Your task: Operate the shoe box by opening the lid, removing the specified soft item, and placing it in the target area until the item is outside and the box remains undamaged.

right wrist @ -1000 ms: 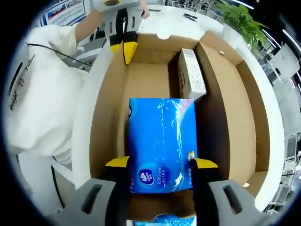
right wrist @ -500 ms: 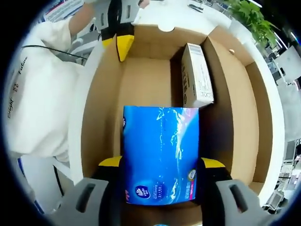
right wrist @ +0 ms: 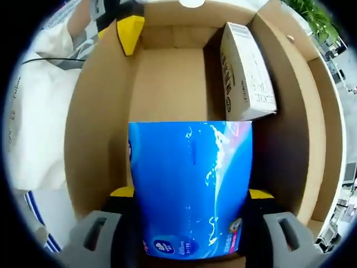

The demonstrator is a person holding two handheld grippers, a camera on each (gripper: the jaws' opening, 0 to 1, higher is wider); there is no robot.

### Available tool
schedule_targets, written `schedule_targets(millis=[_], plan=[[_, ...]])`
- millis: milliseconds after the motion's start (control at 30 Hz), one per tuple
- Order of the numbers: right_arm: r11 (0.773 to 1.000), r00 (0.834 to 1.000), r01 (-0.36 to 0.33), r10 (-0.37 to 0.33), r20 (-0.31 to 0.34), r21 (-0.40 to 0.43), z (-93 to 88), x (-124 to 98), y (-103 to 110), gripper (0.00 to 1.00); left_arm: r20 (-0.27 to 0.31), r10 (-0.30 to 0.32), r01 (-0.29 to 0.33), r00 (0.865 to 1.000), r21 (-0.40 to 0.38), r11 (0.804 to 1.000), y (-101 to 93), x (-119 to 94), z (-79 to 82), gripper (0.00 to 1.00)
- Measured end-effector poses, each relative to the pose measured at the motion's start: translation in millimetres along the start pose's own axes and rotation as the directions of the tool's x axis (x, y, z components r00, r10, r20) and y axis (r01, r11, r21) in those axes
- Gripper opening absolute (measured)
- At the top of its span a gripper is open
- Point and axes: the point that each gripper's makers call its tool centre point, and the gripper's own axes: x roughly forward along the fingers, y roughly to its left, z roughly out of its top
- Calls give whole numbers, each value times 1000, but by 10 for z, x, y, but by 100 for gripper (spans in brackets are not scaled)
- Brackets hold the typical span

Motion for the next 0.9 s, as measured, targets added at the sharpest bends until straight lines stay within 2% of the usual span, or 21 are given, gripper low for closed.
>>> schedule_targets(millis=[133, 200, 333, 433, 767, 900], plan=[[999, 999, -43, 43, 0, 4, 2, 72, 4, 81, -2, -2, 2, 1000, -1, 1000, 0, 4, 2, 2], [999, 999, -39, 39, -1, -3, 10, 61, -24, 81, 0, -1, 1, 1000, -4, 1000, 6, 2, 2, 2], [999, 997, -33, 34, -63, 8, -3, 74, 41, 82, -1, 0, 0, 1000, -2, 1000, 11, 2, 0, 2], [999, 996, -34, 35, -81, 10, -13, 76, 51, 82, -1, -2, 2, 1000, -4, 1000, 13, 2, -1, 2], [999, 998, -33, 34, -62, 11, -2, 72, 75, 80, -1, 0, 0, 1000, -3, 1000, 10, 1, -3, 2], [999, 999, -45, 46, -28, 14, 3, 49, 71, 74, -1, -3, 3, 1000, -7, 1000, 8, 0, -5, 2]])
